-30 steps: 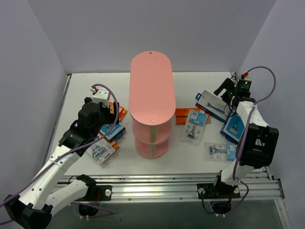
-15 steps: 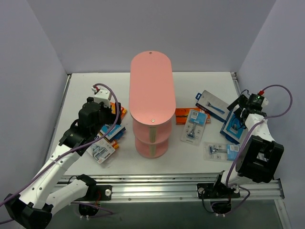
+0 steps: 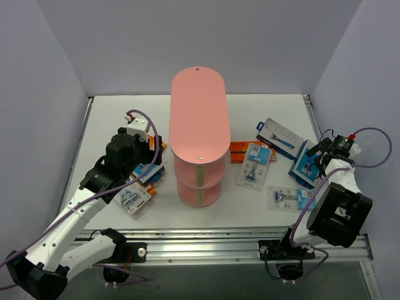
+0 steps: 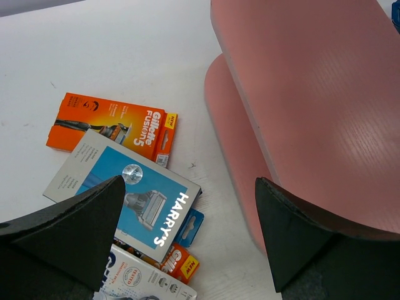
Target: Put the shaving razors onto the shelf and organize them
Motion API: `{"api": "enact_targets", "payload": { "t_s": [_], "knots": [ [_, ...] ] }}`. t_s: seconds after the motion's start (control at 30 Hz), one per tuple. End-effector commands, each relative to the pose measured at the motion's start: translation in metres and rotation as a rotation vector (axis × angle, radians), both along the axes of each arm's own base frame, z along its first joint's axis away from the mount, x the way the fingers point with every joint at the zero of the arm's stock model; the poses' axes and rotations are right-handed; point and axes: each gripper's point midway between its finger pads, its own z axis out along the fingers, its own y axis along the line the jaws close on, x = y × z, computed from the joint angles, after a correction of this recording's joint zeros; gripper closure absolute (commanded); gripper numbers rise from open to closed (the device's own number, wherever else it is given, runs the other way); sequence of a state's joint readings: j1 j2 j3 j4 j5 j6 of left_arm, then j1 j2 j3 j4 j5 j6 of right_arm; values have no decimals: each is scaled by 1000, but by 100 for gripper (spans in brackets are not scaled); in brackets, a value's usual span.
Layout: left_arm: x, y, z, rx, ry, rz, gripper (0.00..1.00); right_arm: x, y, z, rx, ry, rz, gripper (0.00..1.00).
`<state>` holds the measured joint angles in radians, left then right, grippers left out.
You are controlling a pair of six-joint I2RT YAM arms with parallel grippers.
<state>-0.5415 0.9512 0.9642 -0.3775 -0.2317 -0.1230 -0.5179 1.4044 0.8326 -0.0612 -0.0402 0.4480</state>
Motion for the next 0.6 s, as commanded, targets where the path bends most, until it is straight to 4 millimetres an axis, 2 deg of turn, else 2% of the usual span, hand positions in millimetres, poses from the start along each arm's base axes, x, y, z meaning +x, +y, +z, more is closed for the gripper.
{"api": "enact_targets", "payload": {
  "t_s": [0.0, 0.13, 0.3, 0.57],
  "knots": [
    [2, -2, 25, -31, -54, -2, 6, -11, -10, -8, -36, 25, -61, 0],
    [2, -3, 23, -25, -48, -6, 6, -14, -6, -26, -4, 51, -56, 0],
    [2, -4, 21, -18, -43, -8, 6, -6, 3, -44, 45, 28, -23, 0],
    [2, -5, 21, -14, -43, -8, 6, 10, 13, -53, 103, -11, 43, 1]
  ]
}}
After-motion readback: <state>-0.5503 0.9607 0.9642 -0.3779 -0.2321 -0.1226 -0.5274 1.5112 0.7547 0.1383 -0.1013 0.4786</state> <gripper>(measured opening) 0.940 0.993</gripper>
